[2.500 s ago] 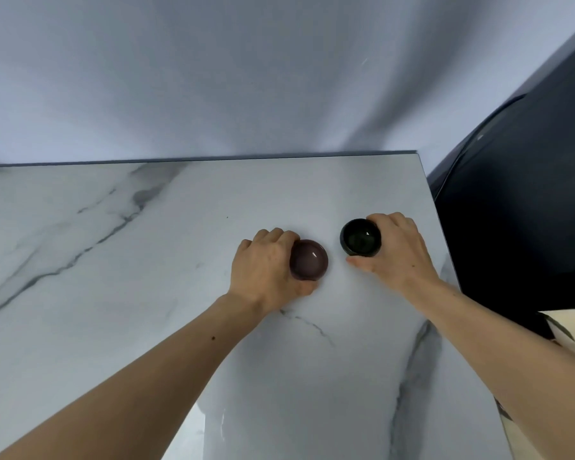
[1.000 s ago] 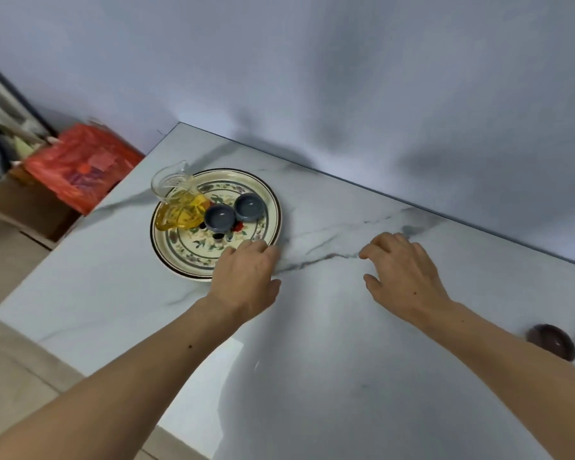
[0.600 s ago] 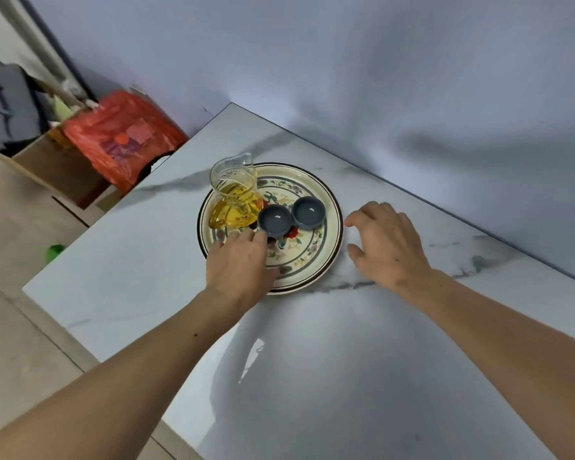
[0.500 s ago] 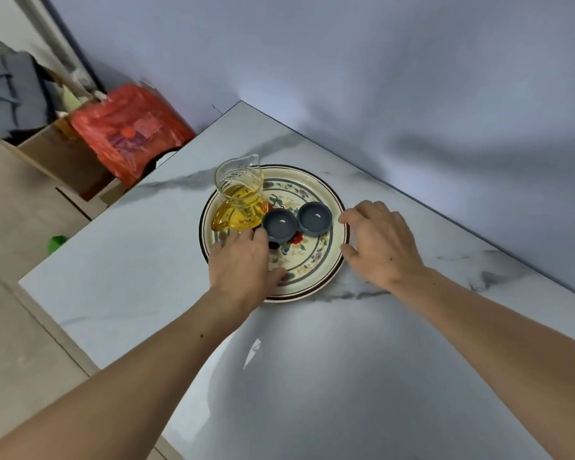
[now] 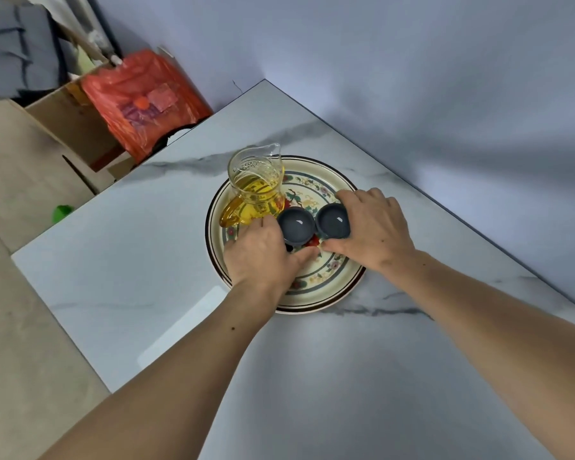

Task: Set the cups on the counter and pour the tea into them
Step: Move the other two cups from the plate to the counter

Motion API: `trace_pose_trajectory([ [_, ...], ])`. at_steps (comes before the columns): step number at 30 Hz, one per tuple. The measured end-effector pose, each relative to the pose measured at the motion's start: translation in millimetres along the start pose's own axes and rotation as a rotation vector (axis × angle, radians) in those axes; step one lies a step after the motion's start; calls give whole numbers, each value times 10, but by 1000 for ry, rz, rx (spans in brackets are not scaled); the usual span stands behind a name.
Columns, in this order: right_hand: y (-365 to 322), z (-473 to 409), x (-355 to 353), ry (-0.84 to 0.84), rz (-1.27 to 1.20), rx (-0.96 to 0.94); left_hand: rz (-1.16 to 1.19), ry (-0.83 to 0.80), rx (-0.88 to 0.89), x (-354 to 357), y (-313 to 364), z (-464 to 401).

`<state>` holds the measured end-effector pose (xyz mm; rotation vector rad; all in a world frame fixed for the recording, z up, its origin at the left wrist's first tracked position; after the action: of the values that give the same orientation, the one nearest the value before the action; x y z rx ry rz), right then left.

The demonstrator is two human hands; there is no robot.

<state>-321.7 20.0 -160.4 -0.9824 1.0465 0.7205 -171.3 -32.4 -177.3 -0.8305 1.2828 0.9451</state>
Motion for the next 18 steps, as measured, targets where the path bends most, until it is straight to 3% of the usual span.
trace_pose_trajectory([
  [10,55,-12,16,-32,-18,2,39,20,-87,19,32,-50],
  [18,138,131,-110,17,-78,3,113,113,-32,-2,-22,3],
])
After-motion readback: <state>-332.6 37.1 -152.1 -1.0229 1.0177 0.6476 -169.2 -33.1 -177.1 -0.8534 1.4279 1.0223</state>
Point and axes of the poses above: each hand's wrist, its own z-axis away from the middle knuckle, its own x-axis out of the palm, y = z × x, the point moved 6 cm from there along -z, towards the middle knuckle, and after that the axes turned 12 degrees about -z, right-handed, at the moved point
